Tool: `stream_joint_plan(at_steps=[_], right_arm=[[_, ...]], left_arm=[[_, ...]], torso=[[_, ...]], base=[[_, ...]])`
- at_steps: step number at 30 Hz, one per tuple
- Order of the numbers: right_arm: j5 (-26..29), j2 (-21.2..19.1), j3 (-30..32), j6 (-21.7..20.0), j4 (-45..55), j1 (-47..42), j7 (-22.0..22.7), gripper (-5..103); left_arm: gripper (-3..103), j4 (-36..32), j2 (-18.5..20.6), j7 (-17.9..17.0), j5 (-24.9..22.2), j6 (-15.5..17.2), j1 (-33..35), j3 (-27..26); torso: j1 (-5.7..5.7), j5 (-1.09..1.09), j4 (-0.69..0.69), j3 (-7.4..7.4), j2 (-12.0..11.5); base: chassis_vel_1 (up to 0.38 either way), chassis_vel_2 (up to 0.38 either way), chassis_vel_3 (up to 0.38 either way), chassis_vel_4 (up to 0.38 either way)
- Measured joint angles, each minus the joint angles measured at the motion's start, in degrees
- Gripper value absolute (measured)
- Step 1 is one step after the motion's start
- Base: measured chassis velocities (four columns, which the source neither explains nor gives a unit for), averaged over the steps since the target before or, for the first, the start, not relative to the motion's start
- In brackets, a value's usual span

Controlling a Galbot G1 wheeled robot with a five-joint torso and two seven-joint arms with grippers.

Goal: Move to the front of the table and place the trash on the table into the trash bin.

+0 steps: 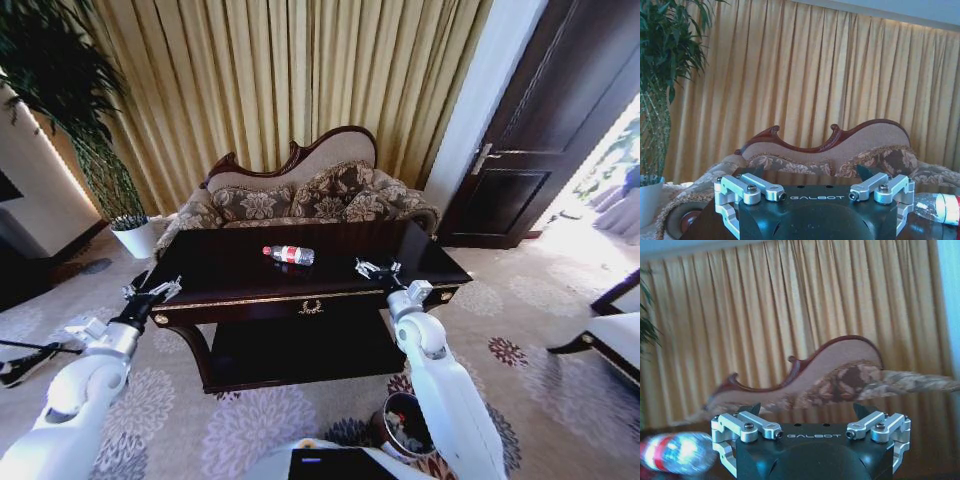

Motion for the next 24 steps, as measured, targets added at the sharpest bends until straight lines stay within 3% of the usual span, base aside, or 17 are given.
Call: stream_joint_plan(at_steps=[5,8,12,24], right_arm=[[-2.88,0.1,-0.77,-1.4,0.25,-0.6,1.83,100],[-3.14,-0.77,-2.71,-3.56,1.83,-2.02,3.26,100],[-3.18,-1.67,-4.36,-4.76,2.55,-2.26,3.57,100],[-2.37,-1.54,-3.72,-4.84,2.57,-1.0,4.9,100]], left_arm=[[100,-0.53,-0.23,-1.67,0.31,0.95,-0.72,0.18],[100,-1.88,-0.09,-4.29,0.1,3.67,-0.7,0.15],[100,-2.57,0.07,-5.01,-0.38,5.21,-0.41,0.14],[100,-2.69,0.54,-4.99,-0.47,4.92,-0.42,0.91]], torso=[[0.0,0.0,-0.01,0.0,0.0],[0.0,0.01,-0.01,0.0,0.0],[0.0,0.01,0.0,0.0,0.01],[0.0,0.0,0.0,0.0,0.01]], base=[[0.0,0.0,0.0,0.0],[0.0,0.0,0.0,0.0],[0.0,0.0,0.0,0.0],[0.0,0.0,0.0,0.0]])
